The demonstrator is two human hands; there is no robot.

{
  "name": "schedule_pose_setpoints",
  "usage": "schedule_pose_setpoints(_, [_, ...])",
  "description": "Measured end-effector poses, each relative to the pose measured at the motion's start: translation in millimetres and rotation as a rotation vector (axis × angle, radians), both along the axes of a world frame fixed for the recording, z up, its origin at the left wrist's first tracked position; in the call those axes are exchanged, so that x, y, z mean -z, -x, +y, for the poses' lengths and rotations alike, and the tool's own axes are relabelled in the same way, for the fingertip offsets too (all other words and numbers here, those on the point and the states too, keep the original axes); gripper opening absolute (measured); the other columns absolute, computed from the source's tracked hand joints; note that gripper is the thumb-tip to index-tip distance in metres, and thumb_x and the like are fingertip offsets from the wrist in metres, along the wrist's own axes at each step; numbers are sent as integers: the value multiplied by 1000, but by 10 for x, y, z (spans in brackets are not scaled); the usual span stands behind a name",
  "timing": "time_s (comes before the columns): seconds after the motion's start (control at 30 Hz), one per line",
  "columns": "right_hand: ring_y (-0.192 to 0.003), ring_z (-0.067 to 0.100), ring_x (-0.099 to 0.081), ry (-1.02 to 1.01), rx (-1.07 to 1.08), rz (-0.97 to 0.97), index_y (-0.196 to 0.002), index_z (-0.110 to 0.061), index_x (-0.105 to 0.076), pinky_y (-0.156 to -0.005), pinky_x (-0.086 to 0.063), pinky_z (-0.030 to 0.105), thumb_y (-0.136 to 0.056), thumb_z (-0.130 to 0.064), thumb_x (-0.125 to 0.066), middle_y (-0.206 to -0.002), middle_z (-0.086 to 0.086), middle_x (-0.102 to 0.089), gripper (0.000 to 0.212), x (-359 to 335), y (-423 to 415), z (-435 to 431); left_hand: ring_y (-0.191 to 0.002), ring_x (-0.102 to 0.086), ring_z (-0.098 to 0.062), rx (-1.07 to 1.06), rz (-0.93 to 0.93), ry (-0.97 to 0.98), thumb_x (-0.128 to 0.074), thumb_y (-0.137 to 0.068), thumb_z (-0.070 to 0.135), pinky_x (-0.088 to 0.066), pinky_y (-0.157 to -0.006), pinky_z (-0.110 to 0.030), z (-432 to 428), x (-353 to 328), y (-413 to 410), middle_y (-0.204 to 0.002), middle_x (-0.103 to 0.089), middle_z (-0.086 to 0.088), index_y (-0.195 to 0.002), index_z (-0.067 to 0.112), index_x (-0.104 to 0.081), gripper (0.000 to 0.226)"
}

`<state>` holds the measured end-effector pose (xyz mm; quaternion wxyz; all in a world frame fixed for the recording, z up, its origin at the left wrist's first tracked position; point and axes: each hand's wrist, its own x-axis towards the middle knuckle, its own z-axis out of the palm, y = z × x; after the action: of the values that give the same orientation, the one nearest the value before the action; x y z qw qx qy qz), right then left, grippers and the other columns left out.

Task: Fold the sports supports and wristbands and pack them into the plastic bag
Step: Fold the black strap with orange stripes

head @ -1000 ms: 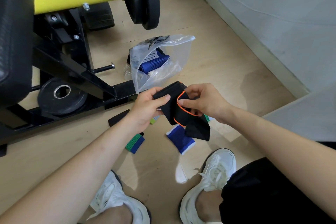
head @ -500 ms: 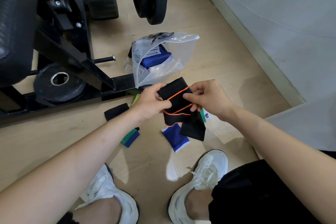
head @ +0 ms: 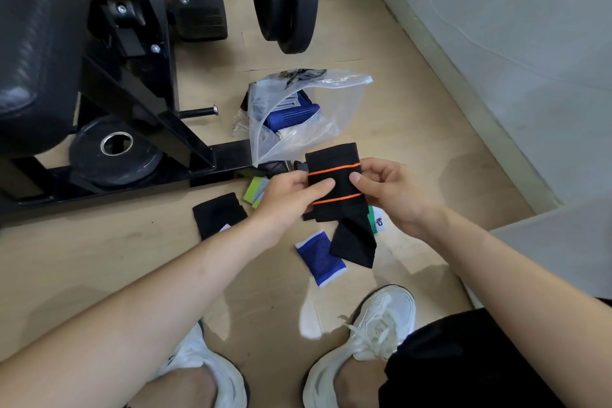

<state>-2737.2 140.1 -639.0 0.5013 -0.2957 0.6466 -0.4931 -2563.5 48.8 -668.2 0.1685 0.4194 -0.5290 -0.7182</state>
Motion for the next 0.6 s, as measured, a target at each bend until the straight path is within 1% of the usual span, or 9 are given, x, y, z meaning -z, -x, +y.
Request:
schedule_pose_setpoints(0.07, [-79,25,-68,8,-8,37,-110,3,-67,-73,-59,31,-95,-4,-61,-91,22,-70,18,15,-65,14,-102,-74,-20,-50,92,-33,-72,-92,13,-60,-85,-34,13,-6,4,-107,-77,-6,-117,11,-70,26])
schedule_pose_setpoints(0.17, [-73,8,-62,24,3,301,-109,-13,-72,-73,-54,24,-90,-8,-71,-89,-1,-69,20,-11,-107,15,-106,-72,-22,-15,125,-21,-67,-95,9,-61,-83,-34,-72,-23,-47,-111,-76,-6,-120,11,-69,25])
schedule_pose_setpoints(0.23, [-86,-4,-60,23,-36,436,-121,-25,-67,-85,-50,20,-86,-16,-76,-110,-9,-64,37,-89,-37,7,-111,-70,-23,99,148,-55,-62,-97,10,-59,-87,-35,-163,-54,-114,-118,-74,-8,-124,10,-66,27])
schedule_pose_setpoints(0.27, [-95,-9,-58,23,-103,437,-126,-28,-64,-90,-47,19,-86,-17,-76,-120,-11,-62,42,-136,5,13,-112,-69,-23,157,161,-73,-60,-98,11,-59,-89,-36,-208,-79,-150,-120,-73,-8,-125,11,-65,27])
schedule_pose_setpoints(0.3, [-103,-9,-58,28,-181,382,-128,-27,-63,-93,-47,18,-87,-15,-75,-124,-10,-64,44,-169,32,19,-113,-68,-23,205,171,-85,-59,-98,11,-58,-90,-37,-255,-98,-183,-121,-72,-8,-125,11,-65,28])
schedule_pose_setpoints(0.33, [-107,-1,-62,32,-247,307,-127,-23,-63,-93,-49,20,-88,-13,-73,-122,-5,-67,42,-182,38,24,-114,-68,-24,239,179,-93,-58,-98,11,-58,-91,-38,-295,-120,-209,-122,-72,-8,-126,11,-64,28])
schedule_pose_setpoints(0.4, [-101,15,-68,27,-277,217,-119,-12,-67,-89,-55,26,-87,-9,-73,-115,9,-71,33,-168,6,29,-117,-67,-27,251,191,-94,-59,-97,11,-56,-96,-41,-346,-160,-233,-125,-70,-13,-126,10,-63,30])
schedule_pose_setpoints(0.5, [-82,19,-66,25,-161,196,-102,1,-69,-78,-57,29,-82,-5,-77,-96,16,-72,22,-96,-55,14,-115,-68,-28,153,210,-43,-61,-96,7,-56,-97,-40,-368,-187,-210,-122,-71,-16,-123,8,-65,27])
schedule_pose_setpoints(0.6, [-73,18,-66,49,-35,161,-102,2,-67,-65,-57,26,-82,3,-75,-85,12,-69,22,-58,-85,8,-110,-70,-23,40,166,104,-67,-93,5,-57,-93,-37,-358,-176,-189,-115,-75,-10,-121,9,-67,28])
